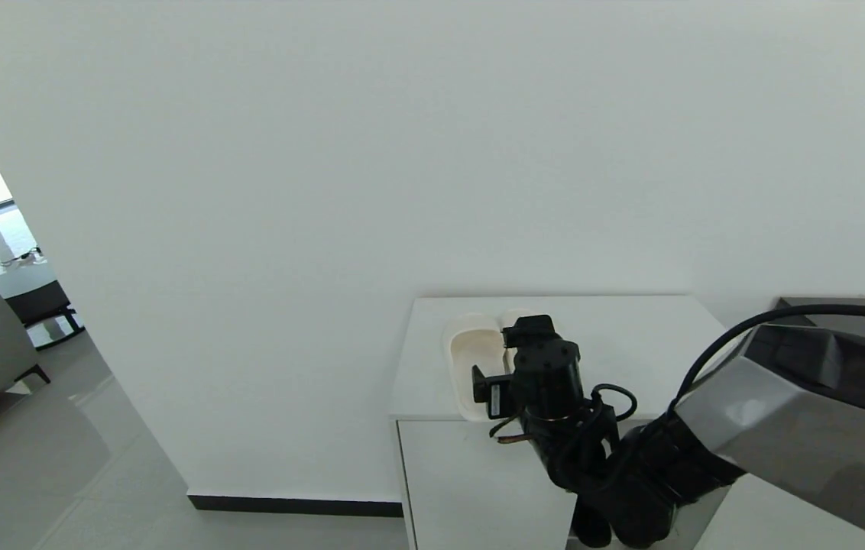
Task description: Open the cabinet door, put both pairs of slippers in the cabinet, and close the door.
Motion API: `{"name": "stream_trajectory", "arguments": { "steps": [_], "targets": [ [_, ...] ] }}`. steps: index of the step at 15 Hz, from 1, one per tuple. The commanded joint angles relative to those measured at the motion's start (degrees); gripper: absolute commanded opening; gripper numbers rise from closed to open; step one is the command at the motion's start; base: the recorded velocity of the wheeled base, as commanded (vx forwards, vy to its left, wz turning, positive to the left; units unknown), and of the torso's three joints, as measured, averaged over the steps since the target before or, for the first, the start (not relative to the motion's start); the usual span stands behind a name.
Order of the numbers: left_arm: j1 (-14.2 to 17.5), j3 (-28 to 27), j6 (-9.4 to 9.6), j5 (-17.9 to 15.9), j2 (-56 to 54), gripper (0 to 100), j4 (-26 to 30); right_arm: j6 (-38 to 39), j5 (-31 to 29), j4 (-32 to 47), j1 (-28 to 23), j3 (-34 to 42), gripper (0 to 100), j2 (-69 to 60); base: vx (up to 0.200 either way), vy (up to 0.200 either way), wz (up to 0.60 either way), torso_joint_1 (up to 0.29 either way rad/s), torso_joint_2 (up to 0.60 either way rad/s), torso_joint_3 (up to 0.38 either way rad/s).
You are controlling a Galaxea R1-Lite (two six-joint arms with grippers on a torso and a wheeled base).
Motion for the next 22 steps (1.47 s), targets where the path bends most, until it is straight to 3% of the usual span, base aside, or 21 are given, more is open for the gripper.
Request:
{"name": "stream_trajectory", "arguments": {
  "steps": [1, 8, 19, 20, 22],
  "targets": [
    [0.0, 0.1, -0.08, 0.0, 0.1, 0, 0.0, 0.0, 0.5, 0.0, -0.9, -2.7, 100, 3.1, 0.200, 0.000, 0.00, 0.002, 0.00, -0.002],
    [0.0, 0.1, 0.01, 0.0, 0.1, 0, 0.0, -2.8, 1.9, 1.0, -3.2, -12.3, 100, 10.8, 0.000, 0.000, 0.00, 0.000, 0.00, 0.000],
    [0.0, 0.0, 0.01, 0.0, 0.1, 0, 0.0, -3.0, 2.0, 14.7, -5.7, -35.4, 100, 19.1, 0.000, 0.000, 0.00, 0.000, 0.00, 0.000],
    [0.0, 0.0, -0.08, 0.0, 0.1, 0, 0.0, -3.7, 1.9, 14.7, -5.7, -35.9, 0, 19.5, 0.000, 0.000, 0.00, 0.000, 0.00, 0.000],
    [0.0, 0.0, -0.08, 0.0, 0.1, 0, 0.0, -4.4, 2.0, 14.7, -5.7, -35.9, 0, 19.5, 0.000, 0.000, 0.00, 0.000, 0.00, 0.000]
  ]
}}
